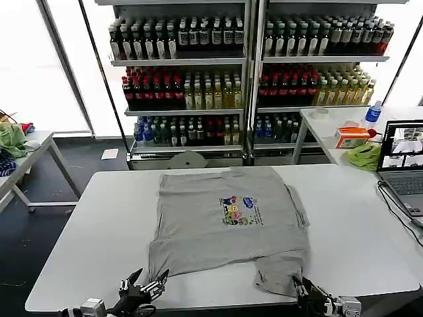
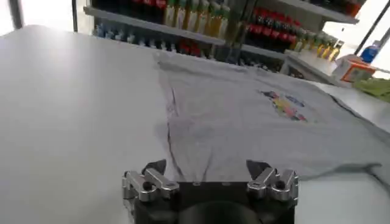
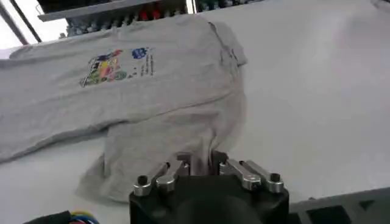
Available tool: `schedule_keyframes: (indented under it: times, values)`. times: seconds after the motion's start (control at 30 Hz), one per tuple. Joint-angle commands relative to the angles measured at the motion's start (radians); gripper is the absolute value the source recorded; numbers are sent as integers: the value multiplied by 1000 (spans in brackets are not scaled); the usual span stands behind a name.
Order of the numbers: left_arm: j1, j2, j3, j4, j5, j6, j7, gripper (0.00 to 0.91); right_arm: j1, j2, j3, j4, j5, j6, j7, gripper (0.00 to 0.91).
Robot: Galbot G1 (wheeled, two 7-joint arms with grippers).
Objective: Fold and organize the clothes.
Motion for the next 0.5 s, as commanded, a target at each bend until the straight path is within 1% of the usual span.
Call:
schedule_keyframes:
  times: [0.03, 0.07, 0.1, 0.13, 0.17, 0.2, 0.23, 0.27, 0.3, 0.33, 0.4, 0.5]
  values:
    - [-23, -2, 23, 41, 3, 0, 2, 655, 4, 2, -11, -7, 11, -3, 1, 0]
    - [-28, -3, 25, 49, 4, 0, 3, 615, 4, 2, -10, -6, 11, -2, 1, 0]
    - [-33, -3, 29, 57, 5, 0, 4, 524, 2, 2, -7, -3, 11, -2, 0, 0]
    - [-34, -4, 33, 62, 5, 1, 4, 494, 1, 1, -6, -1, 11, -2, -2, 0]
    - [-35, -4, 35, 68, 5, 1, 6, 423, 0, 1, -5, 1, 12, -2, -3, 0]
    - [-36, -6, 38, 73, 5, 1, 5, 393, -1, 0, -3, 3, 12, -1, -3, 0]
    - [-35, -7, 38, 77, 5, 1, 6, 292, -1, 0, -1, 4, 12, 0, -4, 0]
    - [-35, -7, 39, 80, 5, 1, 7, 232, -1, 0, 0, 3, 12, 0, -4, 0]
    - [-36, -7, 40, 86, 5, 0, 10, 111, -1, -2, 1, 3, 13, 1, -5, 0]
    - [-37, -8, 41, 91, 5, -1, 10, 50, -1, -2, 2, 3, 13, 2, -6, 0]
    - [-40, -7, 41, 101, 5, -2, 12, 20, -2, -3, 4, 7, 15, 2, -6, 0]
    - [-37, -6, 43, 104, 9, -6, 17, 20, -1, -5, 8, 11, 15, 2, -7, 0]
